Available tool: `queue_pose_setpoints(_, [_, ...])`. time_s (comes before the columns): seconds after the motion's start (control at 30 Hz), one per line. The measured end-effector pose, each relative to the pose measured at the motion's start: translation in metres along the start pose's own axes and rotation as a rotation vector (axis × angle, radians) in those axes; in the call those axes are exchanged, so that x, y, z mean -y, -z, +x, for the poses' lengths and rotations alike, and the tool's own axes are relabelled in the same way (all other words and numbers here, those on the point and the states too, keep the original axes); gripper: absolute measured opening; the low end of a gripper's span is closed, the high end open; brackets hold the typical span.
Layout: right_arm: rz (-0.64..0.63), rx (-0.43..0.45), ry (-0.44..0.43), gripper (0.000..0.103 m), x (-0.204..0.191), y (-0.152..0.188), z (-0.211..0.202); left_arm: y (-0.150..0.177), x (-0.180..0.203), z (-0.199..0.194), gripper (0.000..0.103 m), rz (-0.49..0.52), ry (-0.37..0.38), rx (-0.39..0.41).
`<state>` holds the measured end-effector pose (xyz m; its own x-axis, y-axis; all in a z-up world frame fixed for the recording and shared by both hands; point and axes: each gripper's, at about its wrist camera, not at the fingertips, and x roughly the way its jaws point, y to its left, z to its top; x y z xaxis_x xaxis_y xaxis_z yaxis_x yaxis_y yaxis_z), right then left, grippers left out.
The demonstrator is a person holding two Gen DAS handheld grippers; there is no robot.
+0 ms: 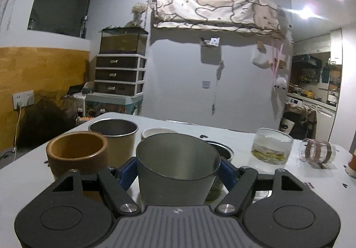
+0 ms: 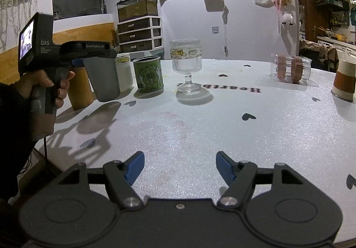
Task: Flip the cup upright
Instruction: 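Carry the grey cup with the left tool and set it beside the green mug, then open the left tool and withdraw from the grey cup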
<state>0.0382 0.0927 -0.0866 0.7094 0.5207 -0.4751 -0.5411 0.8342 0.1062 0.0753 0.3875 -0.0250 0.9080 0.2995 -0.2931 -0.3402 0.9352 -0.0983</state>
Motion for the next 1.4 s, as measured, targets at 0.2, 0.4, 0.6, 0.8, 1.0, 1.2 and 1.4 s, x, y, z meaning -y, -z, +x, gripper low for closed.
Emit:
queue_pose_setpoints(0.2, [-0.004,-0.001,0.0,0.072,0.0,0.002,0.001,0.001,-0.008,0.007,0.076,-0.014,-0.034,-0.031])
queue_pose_setpoints(0.4, [-0.004,-0.002,-0.003,0.072,0.0,0.002,0.001,0.002,-0.01,0.011,0.076,-0.021,-0.053,-0.041])
queue_pose_setpoints(0.6, [-0.003,-0.003,-0.003,0.072,0.0,0.003,0.001,0.002,-0.011,0.011,0.08,-0.029,-0.056,-0.041])
queue_pose_setpoints(0.8, [-0.007,0.011,0.002,0.072,-0.001,0.0,-0.001,0.003,-0.013,0.002,0.093,-0.054,-0.045,-0.062])
queue_pose_setpoints(1.0, [-0.042,0.065,0.019,0.072,-0.005,-0.01,-0.007,0.006,-0.011,-0.032,0.098,-0.042,-0.014,-0.079])
queue_pose_setpoints(1.2, [-0.043,0.117,0.027,0.076,-0.004,-0.027,-0.01,0.004,0.004,-0.075,0.103,0.032,0.014,-0.025])
queue_pose_setpoints(1.4, [-0.041,0.162,0.052,0.081,-0.002,-0.043,-0.014,0.006,0.016,-0.104,0.103,0.066,0.03,0.005])
